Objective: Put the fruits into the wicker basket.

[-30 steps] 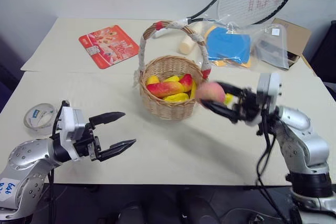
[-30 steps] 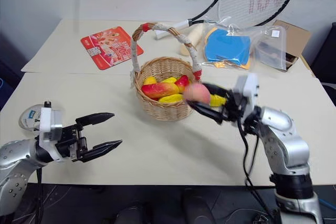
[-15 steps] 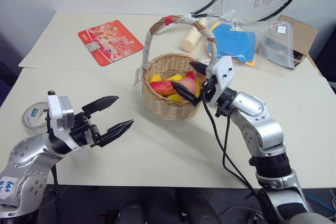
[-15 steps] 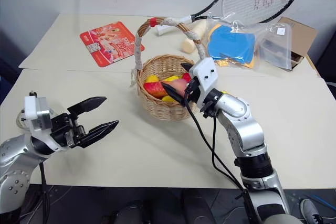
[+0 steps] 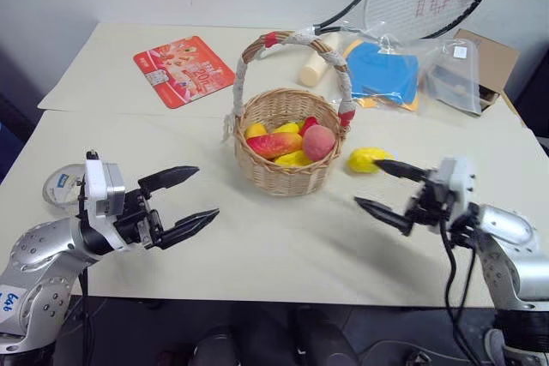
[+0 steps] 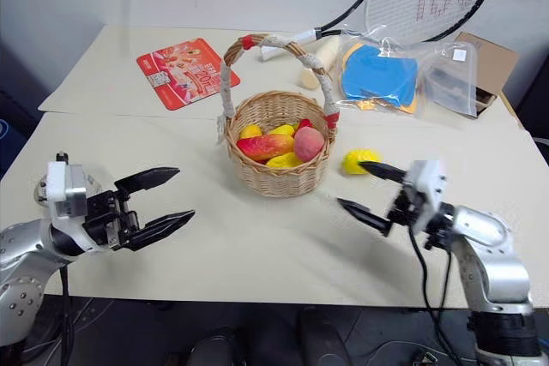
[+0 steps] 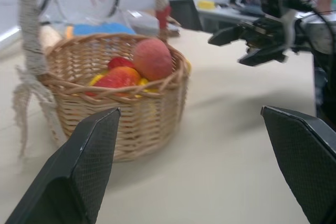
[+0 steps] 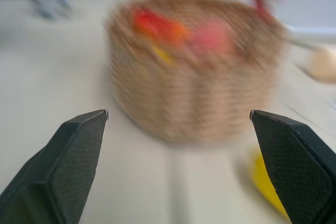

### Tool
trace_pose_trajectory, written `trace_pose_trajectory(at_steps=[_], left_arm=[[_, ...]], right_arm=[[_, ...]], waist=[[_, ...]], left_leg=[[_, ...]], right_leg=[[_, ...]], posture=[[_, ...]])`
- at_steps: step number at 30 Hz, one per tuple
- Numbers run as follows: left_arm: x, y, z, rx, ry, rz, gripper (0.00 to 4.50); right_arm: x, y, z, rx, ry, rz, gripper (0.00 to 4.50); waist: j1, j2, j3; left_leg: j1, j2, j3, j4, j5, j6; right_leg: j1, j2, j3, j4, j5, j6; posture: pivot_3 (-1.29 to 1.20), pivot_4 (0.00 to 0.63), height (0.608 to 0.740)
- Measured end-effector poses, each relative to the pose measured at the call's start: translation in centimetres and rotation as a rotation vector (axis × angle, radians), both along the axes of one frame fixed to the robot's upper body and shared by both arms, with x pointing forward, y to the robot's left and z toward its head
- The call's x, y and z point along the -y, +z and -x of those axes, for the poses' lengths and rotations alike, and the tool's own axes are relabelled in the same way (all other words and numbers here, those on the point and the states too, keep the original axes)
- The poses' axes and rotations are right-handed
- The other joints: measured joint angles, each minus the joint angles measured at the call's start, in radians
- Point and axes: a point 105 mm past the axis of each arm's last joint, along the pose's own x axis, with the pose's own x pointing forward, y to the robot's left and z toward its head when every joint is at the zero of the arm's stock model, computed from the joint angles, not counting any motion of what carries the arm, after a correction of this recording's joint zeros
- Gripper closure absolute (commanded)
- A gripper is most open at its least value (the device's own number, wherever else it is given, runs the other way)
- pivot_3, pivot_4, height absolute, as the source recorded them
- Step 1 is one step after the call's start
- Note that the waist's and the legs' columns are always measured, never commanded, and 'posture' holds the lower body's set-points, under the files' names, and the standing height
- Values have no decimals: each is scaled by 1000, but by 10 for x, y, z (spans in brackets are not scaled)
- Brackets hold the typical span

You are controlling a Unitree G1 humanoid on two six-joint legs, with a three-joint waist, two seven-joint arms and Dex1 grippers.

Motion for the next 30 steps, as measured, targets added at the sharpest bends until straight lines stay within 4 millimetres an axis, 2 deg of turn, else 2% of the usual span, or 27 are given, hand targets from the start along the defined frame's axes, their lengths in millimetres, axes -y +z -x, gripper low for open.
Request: trace_pose_trajectory(at_steps=[4,6,9,12,17,19,21,25,30], left_arm=[[-3,-7,1,-26,-28,-30,0],[-1,-3,0,-8,-38,-32,0],[4,2,-1,5,-53,-26,0],[12,2,2,-16,-74,-17,0],[14,0,2,-45,-72,-10,0],[15,0,0,-38,-69,-10,0],[18,1,-1,-32,-71,-10,0],[21,-1,-1,-29,-76,-14,0],[23,-2,0,-17,-64,-11,0]], right_arm=[[60,-42,15,-52,-197,86,13],[84,-53,26,-87,-275,101,13],[89,-48,24,-41,-287,113,13],[76,-28,0,30,-216,111,13],[40,13,-51,20,-63,167,13],[18,24,-68,-20,38,214,13],[1,29,-78,-60,129,280,13],[-22,36,-101,-124,196,394,13],[-30,26,-114,-181,193,503,13]], waist=[[-3,3,2],[-3,4,2],[-20,4,3],[-42,3,4],[-54,5,6],[-53,6,6],[-51,6,7],[-49,7,7],[-51,7,7]], left_leg=[[1,1,1,0,1,-1],[2,1,1,1,1,-1],[6,2,1,2,1,-1],[19,3,3,-2,1,0],[17,6,1,-4,2,-3],[17,6,1,-5,2,-3],[17,7,1,-5,2,-4],[16,7,2,-5,2,-3],[16,7,2,-4,2,-3]], right_leg=[[0,1,1,1,0,0],[1,1,2,2,0,0],[7,1,3,1,1,2],[17,0,5,0,1,2],[14,1,4,2,1,1],[13,2,4,1,0,1],[13,2,3,1,0,-1],[13,1,3,0,-1,-1],[13,1,2,1,-1,-1]], posture=[[0,150,740],[0,150,740],[0,150,740],[0,150,740],[0,150,740],[0,150,740],[0,150,740],[0,150,740],[0,150,740]])
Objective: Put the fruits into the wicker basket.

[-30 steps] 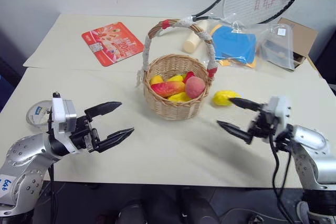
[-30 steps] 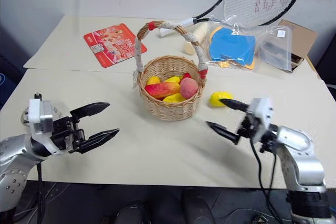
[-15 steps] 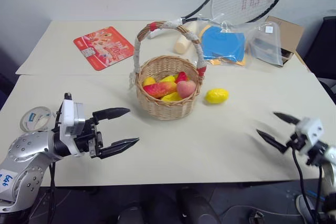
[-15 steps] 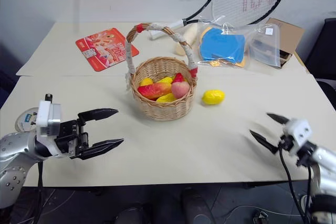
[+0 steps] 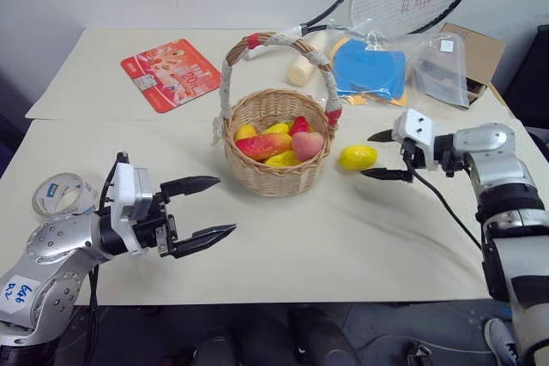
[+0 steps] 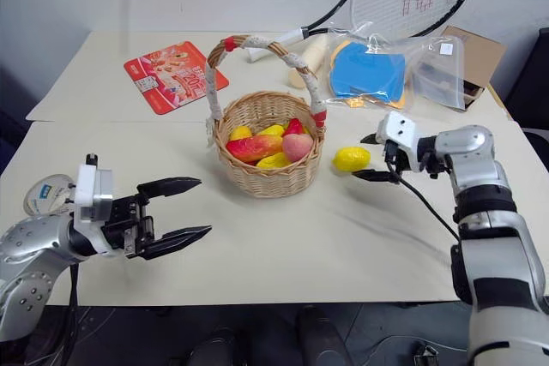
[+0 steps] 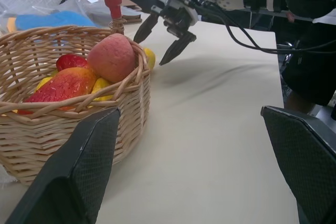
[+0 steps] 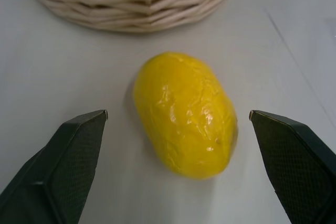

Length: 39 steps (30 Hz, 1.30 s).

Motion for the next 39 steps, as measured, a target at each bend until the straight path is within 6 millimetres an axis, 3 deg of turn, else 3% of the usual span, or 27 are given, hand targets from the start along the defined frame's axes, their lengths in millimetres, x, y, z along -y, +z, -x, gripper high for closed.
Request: trace_pose_trajectory(at_steps=[5,10,12,17,22,24,28,33,36,39], left_arm=[[1,-4,0,-5,17,6,0],[0,-4,-1,6,32,1,0],[0,-4,-1,8,33,0,0],[-3,-9,1,-12,45,-3,0],[-10,-11,2,-20,80,6,0],[-14,-3,-1,7,137,88,0],[-18,14,-4,60,187,155,0],[-21,12,-4,50,211,156,0],[-21,12,-5,48,224,162,0],[-18,11,-5,41,223,169,0]], right_arm=[[-21,-22,-3,-48,43,37,13],[-34,-22,-6,1,71,3,1658],[-33,-17,-6,14,68,-28,2111],[-20,-8,8,-3,121,-137,2142],[-8,7,49,-107,199,-247,2142],[-34,31,73,-123,301,-328,2142],[-92,72,93,-56,401,-457,2142],[-150,67,88,-2,315,-527,2142],[-170,59,60,105,120,-493,2142],[-181,56,48,163,44,-483,1149]], waist=[[-9,0,0],[-10,0,0],[-9,1,0],[-1,0,0],[7,1,1],[-3,2,1],[-7,0,1],[-2,0,1],[-3,-2,0],[1,-2,0]], left_leg=[[1,1,1,2,0,0],[1,1,0,2,0,-1],[1,1,0,2,0,-1],[0,1,-1,2,0,-1],[-1,1,-3,2,0,-1],[-1,2,-3,2,0,-2],[0,3,-6,0,2,-5],[-8,2,-5,0,1,-4],[-21,1,-5,6,1,-3],[-23,1,-5,6,1,-3]], right_leg=[[0,1,1,2,0,0],[0,1,0,4,0,0],[0,1,0,4,0,0],[0,0,-1,3,0,0],[0,0,-1,3,0,0],[0,1,-1,4,0,0],[0,4,-2,6,0,-1],[-6,2,-3,4,0,-1],[-21,1,-3,7,0,0],[-22,1,-3,7,0,0]], posture=[[0,150,740],[0,150,740],[0,150,740],[0,150,740],[0,150,740],[0,150,740],[0,150,740],[0,150,740],[0,150,740],[0,150,740]])
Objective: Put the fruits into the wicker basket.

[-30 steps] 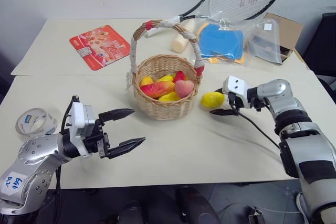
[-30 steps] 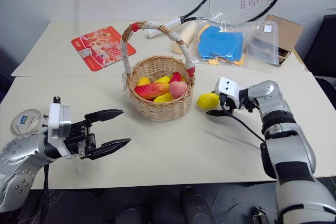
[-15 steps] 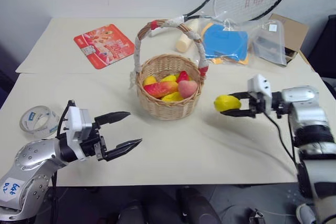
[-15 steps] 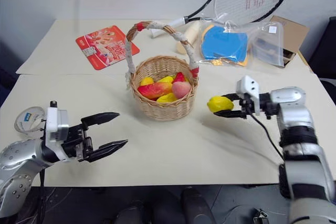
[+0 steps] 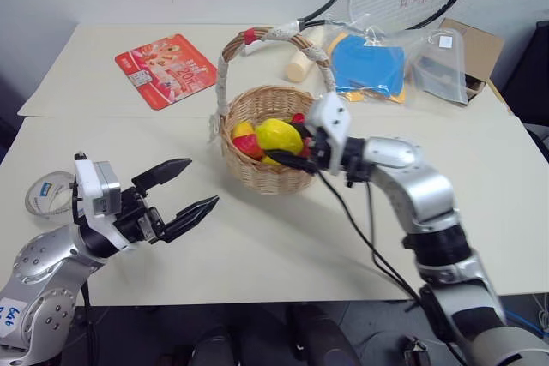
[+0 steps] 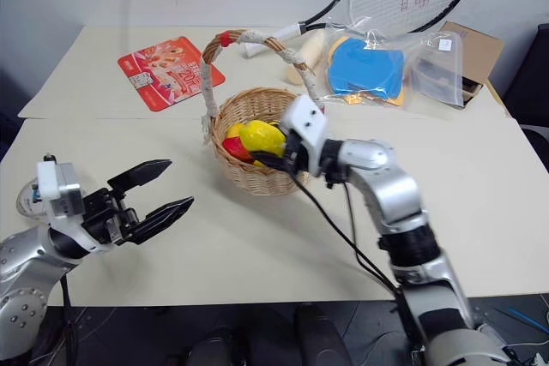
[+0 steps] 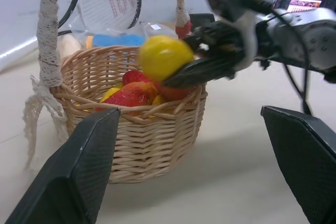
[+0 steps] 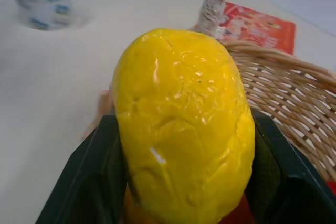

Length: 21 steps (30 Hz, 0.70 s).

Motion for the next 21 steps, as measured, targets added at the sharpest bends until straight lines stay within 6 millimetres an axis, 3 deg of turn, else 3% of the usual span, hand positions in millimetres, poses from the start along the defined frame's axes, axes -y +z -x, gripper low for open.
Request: trace_pose_trajectory(at_steps=[3,4,9,14,16,18,21], left_arm=[[-1,-1,0,-4,7,0,0],[-1,-2,0,-7,7,0,0],[-1,-2,0,-7,10,-4,0],[-4,-3,2,-7,23,-7,0],[-4,-2,2,-5,25,-7,0],[-5,-3,3,-8,29,-8,0],[-5,-3,4,-10,33,-9,0]], right_arm=[[0,4,-2,37,-22,-8,151],[1,5,0,41,-12,-12,37],[16,5,33,22,186,-70,37],[62,3,56,-36,294,-2,37],[79,-5,52,-85,273,27,37],[103,-11,33,-132,173,8,37],[120,-12,9,-128,85,4,37]], waist=[[-1,0,0],[-1,0,0],[2,0,0],[14,-1,0],[13,-1,0],[12,-2,1],[6,-1,1]], left_leg=[[0,0,1,0,0,0],[0,0,1,0,0,0],[1,0,0,0,0,1],[2,-1,0,1,-2,4],[4,-1,0,2,-2,4],[5,-2,1,3,-2,5],[5,-5,2,3,-2,4]], right_leg=[[0,0,0,0,0,0],[0,0,0,0,0,0],[2,1,0,0,0,0],[5,0,0,-2,0,1],[7,0,1,-2,1,1],[7,0,2,-2,1,1],[7,0,3,-1,1,2]], posture=[[0,150,740],[0,150,740],[0,150,740],[0,150,740],[0,150,740],[0,150,740],[0,150,740]])
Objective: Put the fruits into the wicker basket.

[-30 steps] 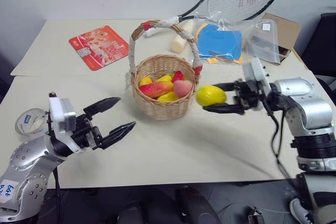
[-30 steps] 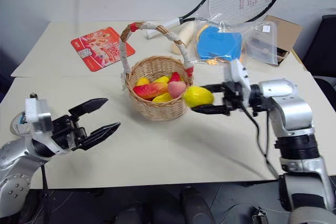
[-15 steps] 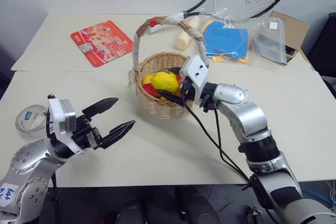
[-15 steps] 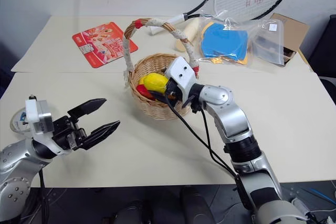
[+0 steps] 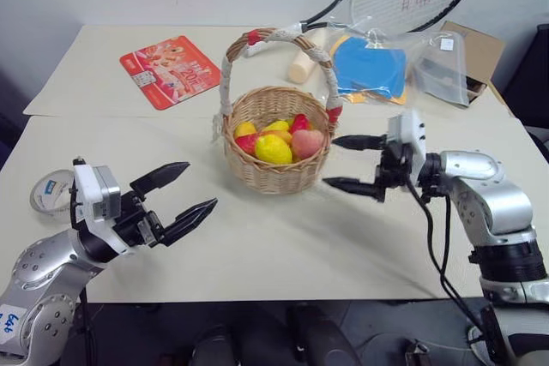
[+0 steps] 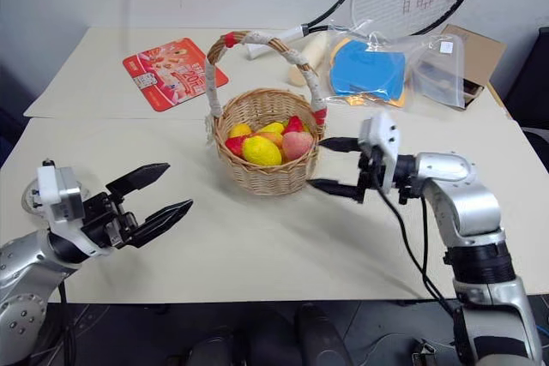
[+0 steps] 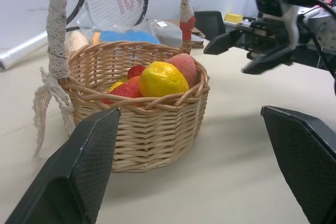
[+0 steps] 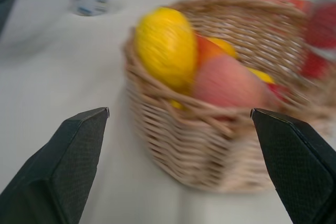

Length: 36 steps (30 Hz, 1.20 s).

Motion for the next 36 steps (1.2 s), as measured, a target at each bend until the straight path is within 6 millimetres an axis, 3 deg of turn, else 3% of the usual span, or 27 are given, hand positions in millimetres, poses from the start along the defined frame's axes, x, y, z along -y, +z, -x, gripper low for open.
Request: trace_pose_trajectory(at_steps=[3,6,9,13,19,21,28,31,36], left_arm=[[1,1,0,4,-1,-3,0],[2,5,-1,21,-8,-6,0],[3,8,-2,31,-15,-12,0],[5,9,-3,38,-22,-14,0],[6,9,-3,38,-28,-14,0],[9,10,-4,38,-46,-13,0],[20,9,-10,36,-125,-6,0],[20,4,-16,11,-144,1,0],[25,4,-23,7,-214,-1,0]], right_arm=[[1,19,-23,56,-33,-26,37],[-14,33,-34,118,-1,-58,37],[-35,31,-42,118,48,-84,584],[-49,31,-45,108,97,-87,1838],[-41,31,-45,114,110,-64,3851],[-34,34,-43,106,108,-70,4353],[4,29,-9,123,12,-80,4346],[32,37,2,152,-147,-122,4346],[98,59,11,254,-489,-197,4346]], waist=[[-10,0,0],[-11,0,0],[-11,0,0],[-8,1,0],[-8,1,0],[-8,1,0],[6,1,0],[18,1,1],[19,1,1]], left_leg=[[0,1,0,0,0,0],[0,5,0,-1,0,-1],[-1,5,1,0,0,-1],[-1,5,0,0,0,-1],[-1,5,0,1,0,-1],[-1,5,-1,1,0,-1],[-3,5,-2,1,0,-1],[-4,4,-2,1,0,-1],[-3,-2,-1,2,0,-1]], right_leg=[[-1,0,0,0,0,0],[-1,1,0,0,0,0],[-1,0,0,0,0,0],[-1,0,-1,0,0,0],[-1,0,-1,1,0,0],[-1,0,-1,1,0,0],[-2,0,-2,0,0,0],[-2,-1,-2,0,0,0],[-1,0,-1,0,1,2]], posture=[[0,150,740],[0,150,740],[0,150,740],[0,150,740],[0,150,740],[0,150,740],[0,150,740],[0,150,740],[0,150,740]])
